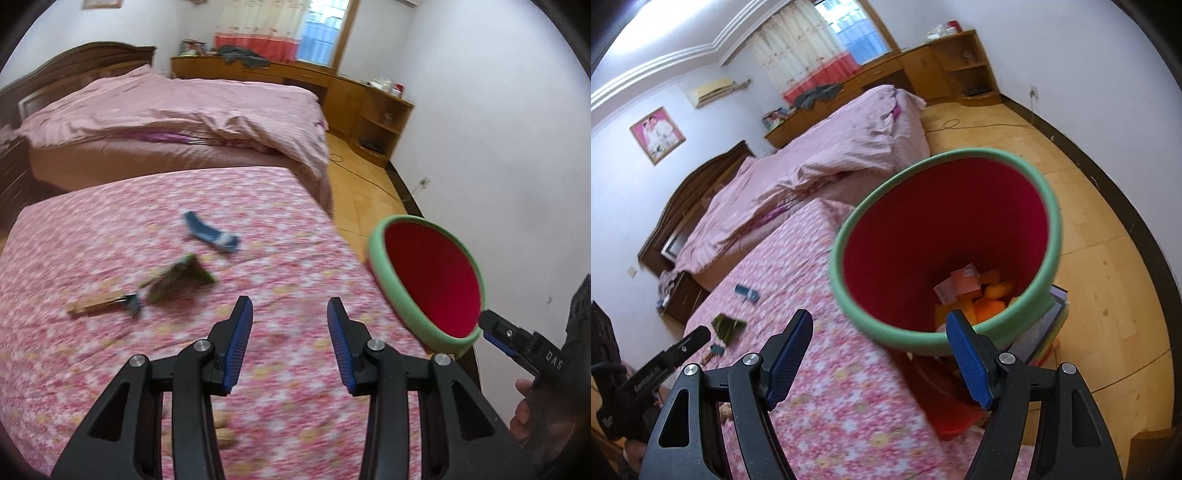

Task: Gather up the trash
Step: 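Move both open grippers back over the bed toward the metal key ring, then grasp the metal key ring with the left gripper and lift it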

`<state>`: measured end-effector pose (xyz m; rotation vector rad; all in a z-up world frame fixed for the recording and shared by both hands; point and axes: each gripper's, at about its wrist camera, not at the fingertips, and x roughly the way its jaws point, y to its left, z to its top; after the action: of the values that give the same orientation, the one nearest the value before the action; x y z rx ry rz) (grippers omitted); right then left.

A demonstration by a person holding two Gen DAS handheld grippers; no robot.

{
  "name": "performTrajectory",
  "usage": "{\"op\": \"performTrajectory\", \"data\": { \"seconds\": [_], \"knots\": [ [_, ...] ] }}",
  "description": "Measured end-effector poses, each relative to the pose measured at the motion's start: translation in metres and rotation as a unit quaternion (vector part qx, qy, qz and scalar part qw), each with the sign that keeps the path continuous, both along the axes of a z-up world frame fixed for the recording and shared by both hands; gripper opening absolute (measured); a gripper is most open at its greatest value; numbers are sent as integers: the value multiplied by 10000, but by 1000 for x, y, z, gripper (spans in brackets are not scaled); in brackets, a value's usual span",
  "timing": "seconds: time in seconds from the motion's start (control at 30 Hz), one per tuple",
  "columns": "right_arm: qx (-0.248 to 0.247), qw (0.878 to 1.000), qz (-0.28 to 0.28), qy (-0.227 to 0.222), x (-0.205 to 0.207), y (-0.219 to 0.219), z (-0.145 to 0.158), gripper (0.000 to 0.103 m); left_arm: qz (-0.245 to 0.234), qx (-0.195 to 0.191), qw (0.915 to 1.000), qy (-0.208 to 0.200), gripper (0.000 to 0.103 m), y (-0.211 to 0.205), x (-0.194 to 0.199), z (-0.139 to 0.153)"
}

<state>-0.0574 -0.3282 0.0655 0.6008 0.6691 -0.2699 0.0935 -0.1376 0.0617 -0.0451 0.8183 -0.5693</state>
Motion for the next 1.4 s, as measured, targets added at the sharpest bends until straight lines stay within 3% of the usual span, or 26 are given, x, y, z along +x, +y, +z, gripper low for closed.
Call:
{"op": "performTrajectory", "data": {
  "seconds": [0.23, 0.43, 0.67, 1.0, 1.27, 1.4],
  "knots": [
    [-81, 9997, 243, 53, 15, 24, -2, 76, 640, 119, 9978, 93, 42, 49, 22, -12],
    [-182, 9987, 463, 136, 25, 42, -6, 76, 946, 451, 9940, 322, 42, 74, 43, -38],
    [-244, 9977, 559, 302, 35, 50, -13, 76, 979, 685, 9914, 537, 42, 76, 69, -66],
    [-255, 9967, 567, 520, 45, 52, -25, 76, 1097, 579, 9913, 437, 42, 71, 100, -78],
    [-215, 9959, 628, 622, 53, 54, -32, 76, 973, 778, 9919, 233, 38, 68, 93, -81],
    [-263, 9945, 769, 668, 61, 64, -31, 76, 845, 697, 9938, 204, 38, 72, 81, -77]
  ]
}}
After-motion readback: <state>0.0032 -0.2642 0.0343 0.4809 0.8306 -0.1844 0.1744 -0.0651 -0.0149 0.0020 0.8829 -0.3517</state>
